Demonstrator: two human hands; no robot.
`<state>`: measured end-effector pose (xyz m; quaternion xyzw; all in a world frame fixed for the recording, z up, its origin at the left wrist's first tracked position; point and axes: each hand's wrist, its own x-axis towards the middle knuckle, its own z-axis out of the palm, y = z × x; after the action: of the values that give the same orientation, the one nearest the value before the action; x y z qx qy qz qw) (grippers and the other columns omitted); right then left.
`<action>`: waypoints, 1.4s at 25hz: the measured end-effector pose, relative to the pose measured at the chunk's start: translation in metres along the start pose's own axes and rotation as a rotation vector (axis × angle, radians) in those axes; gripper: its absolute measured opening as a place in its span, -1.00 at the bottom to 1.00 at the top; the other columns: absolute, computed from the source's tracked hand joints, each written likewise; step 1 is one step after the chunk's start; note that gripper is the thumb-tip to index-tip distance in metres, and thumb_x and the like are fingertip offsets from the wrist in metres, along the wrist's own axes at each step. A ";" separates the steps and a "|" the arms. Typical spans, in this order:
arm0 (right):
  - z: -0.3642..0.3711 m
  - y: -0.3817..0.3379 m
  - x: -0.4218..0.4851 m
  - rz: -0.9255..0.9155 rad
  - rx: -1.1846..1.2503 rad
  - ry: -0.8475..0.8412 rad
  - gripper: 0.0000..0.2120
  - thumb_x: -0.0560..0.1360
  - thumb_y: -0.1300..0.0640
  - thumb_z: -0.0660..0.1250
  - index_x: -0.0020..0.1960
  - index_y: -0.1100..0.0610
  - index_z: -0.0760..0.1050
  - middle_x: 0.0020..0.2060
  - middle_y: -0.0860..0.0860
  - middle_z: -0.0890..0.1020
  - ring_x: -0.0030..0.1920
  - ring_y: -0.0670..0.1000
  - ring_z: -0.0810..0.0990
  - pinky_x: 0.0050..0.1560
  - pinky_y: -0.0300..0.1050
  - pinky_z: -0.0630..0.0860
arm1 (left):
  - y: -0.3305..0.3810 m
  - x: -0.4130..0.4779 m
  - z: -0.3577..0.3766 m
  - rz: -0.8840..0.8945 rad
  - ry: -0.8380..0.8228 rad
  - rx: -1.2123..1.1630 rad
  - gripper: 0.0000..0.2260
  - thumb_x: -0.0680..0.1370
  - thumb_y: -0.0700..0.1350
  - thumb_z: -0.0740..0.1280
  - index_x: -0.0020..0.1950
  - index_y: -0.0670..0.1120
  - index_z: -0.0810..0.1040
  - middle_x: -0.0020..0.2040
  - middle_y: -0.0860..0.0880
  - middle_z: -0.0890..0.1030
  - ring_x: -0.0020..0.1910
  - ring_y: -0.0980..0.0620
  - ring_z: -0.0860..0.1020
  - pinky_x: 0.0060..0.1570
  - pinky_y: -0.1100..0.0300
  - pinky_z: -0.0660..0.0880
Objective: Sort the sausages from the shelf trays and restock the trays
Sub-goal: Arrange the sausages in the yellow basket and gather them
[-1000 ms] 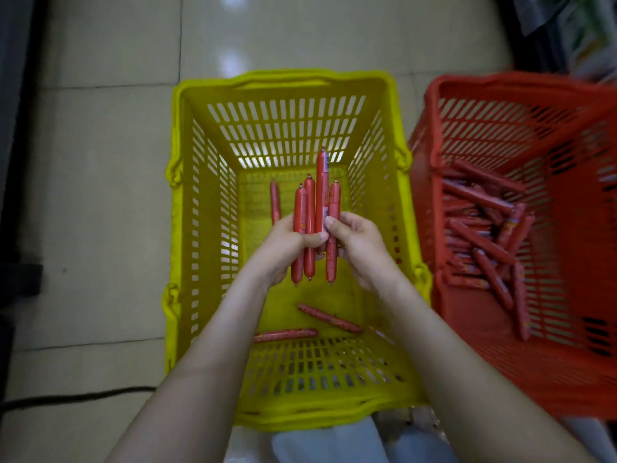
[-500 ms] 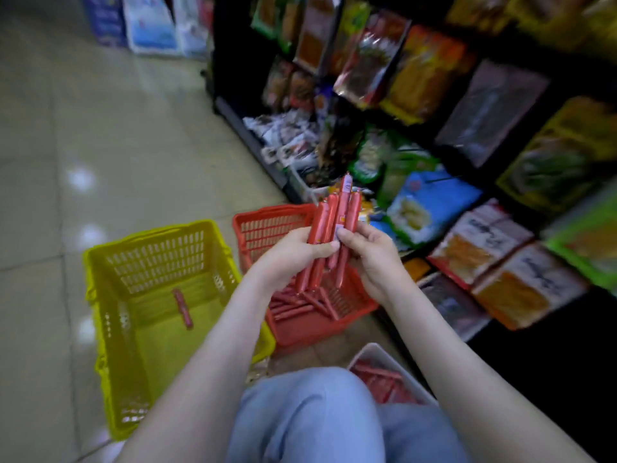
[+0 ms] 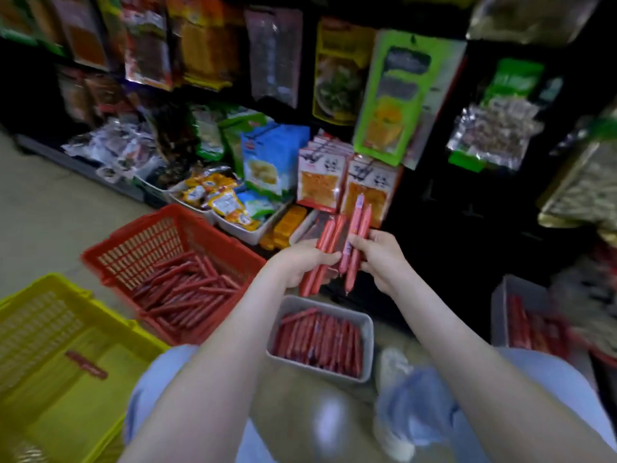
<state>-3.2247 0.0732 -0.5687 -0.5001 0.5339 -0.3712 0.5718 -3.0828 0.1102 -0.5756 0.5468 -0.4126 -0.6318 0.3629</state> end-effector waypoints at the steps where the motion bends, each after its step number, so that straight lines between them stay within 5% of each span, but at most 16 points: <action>1: -0.016 0.024 0.012 0.069 -0.013 0.039 -0.86 0.55 0.32 0.22 -0.14 0.22 0.51 -0.25 0.17 0.61 -0.27 0.13 0.60 -0.20 0.08 0.58 | -0.017 0.019 0.007 -0.073 0.026 0.034 -0.92 0.59 -0.25 0.26 -0.05 -0.08 0.49 -0.23 -0.08 0.59 -0.30 0.04 0.56 -0.32 0.22 0.53; 3: -0.040 0.080 0.042 0.203 -0.081 0.123 -0.78 0.50 0.34 0.27 -0.31 0.18 0.48 -0.35 0.16 0.57 -0.32 0.16 0.58 -0.20 0.09 0.57 | -0.058 0.058 0.011 -0.184 0.129 0.107 -0.89 0.54 -0.25 0.32 -0.16 -0.10 0.49 -0.35 -0.09 0.56 -0.46 0.06 0.53 -0.43 0.24 0.51; 5: -0.054 0.145 0.069 0.359 -0.193 0.193 -0.79 0.43 0.30 0.34 -0.37 0.18 0.49 -0.37 0.16 0.57 -0.29 0.14 0.58 -0.15 0.13 0.56 | -0.105 0.094 0.009 -0.275 0.241 0.252 -0.95 0.43 -0.21 0.41 -0.17 -0.15 0.55 -0.31 -0.16 0.58 -0.39 -0.03 0.55 -0.21 0.01 0.58; 7: -0.056 0.209 0.088 0.483 -0.280 0.197 -0.91 0.42 0.29 0.35 -0.25 0.18 0.55 -0.37 0.09 0.58 -0.28 0.09 0.57 -0.18 0.02 0.53 | -0.145 0.122 0.006 -0.357 0.309 0.361 -0.84 0.44 -0.27 0.38 0.01 -0.18 0.57 -0.13 -0.22 0.60 -0.15 -0.12 0.59 0.00 -0.03 0.52; 9: -0.051 0.265 0.102 0.533 -0.338 0.167 -0.91 0.42 0.26 0.35 -0.07 0.18 0.57 -0.29 0.07 0.63 -0.23 0.09 0.61 -0.12 -0.04 0.53 | -0.186 0.149 0.000 -0.400 0.292 0.515 -0.75 0.50 -0.26 0.33 0.18 -0.18 0.54 0.07 -0.21 0.60 0.09 -0.16 0.56 0.00 0.20 0.39; 13: -0.035 0.349 0.128 0.568 -0.497 0.141 -0.91 0.47 0.10 0.32 -0.03 0.02 0.45 -0.19 -0.03 0.58 -0.16 0.04 0.58 -0.14 -0.17 0.44 | -0.260 0.196 -0.010 -0.371 0.287 0.672 -0.81 0.55 -0.16 0.31 0.14 -0.13 0.54 0.03 -0.08 0.62 0.04 -0.05 0.56 -0.10 0.35 0.27; 17: -0.032 0.426 0.142 0.501 -0.705 0.154 -0.63 0.35 0.15 0.16 0.16 0.06 0.41 0.02 0.02 0.60 0.08 0.06 0.59 0.11 0.00 0.53 | -0.310 0.231 -0.006 -0.466 0.308 0.813 -0.54 0.57 0.00 0.24 0.41 -0.18 0.31 0.30 -0.20 0.45 0.25 -0.18 0.44 0.23 0.07 0.32; 22: -0.024 0.407 0.133 0.394 -0.985 0.091 -0.32 0.46 0.27 0.23 0.52 0.10 0.07 0.38 0.12 0.33 0.38 0.15 0.28 0.38 0.00 0.26 | -0.329 0.248 -0.030 -0.481 0.248 1.215 -0.50 0.60 -0.22 0.04 0.54 -0.10 0.02 0.45 -0.17 0.21 0.36 -0.18 0.25 0.32 -0.03 0.27; 28: -0.017 0.411 0.122 0.457 -0.953 0.059 -0.32 0.50 0.20 0.16 0.55 0.07 -0.05 0.48 0.12 0.15 0.46 0.18 0.11 0.44 0.07 0.14 | -0.340 0.239 -0.031 -0.649 0.190 1.141 -0.74 0.64 -0.18 -0.01 0.28 -0.21 0.31 0.23 -0.21 0.48 0.21 -0.20 0.48 0.12 -0.03 0.41; 32: -0.012 0.399 0.118 0.438 -0.984 0.054 -0.34 0.54 0.16 0.17 0.55 0.10 -0.06 0.50 0.12 0.12 0.48 0.15 0.09 0.44 0.01 0.12 | -0.338 0.220 -0.028 -0.546 0.206 1.107 -0.67 0.66 -0.03 0.00 0.32 -0.20 0.27 0.25 -0.22 0.44 0.21 -0.22 0.44 0.08 -0.06 0.39; 35: -0.007 0.368 0.117 0.332 -0.957 0.030 -0.32 0.51 0.23 0.20 0.55 0.12 -0.03 0.49 0.09 0.17 0.47 0.11 0.14 0.42 -0.07 0.12 | -0.317 0.206 -0.021 -0.479 0.187 1.200 -0.52 0.64 -0.09 0.04 0.52 -0.18 0.02 0.43 -0.17 0.25 0.33 -0.16 0.34 0.22 0.00 0.36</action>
<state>-3.2538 0.0423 -0.9527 -0.6090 0.7248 0.0041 0.3221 -3.0927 0.0457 -0.9489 0.7840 -0.5269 -0.3047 -0.1220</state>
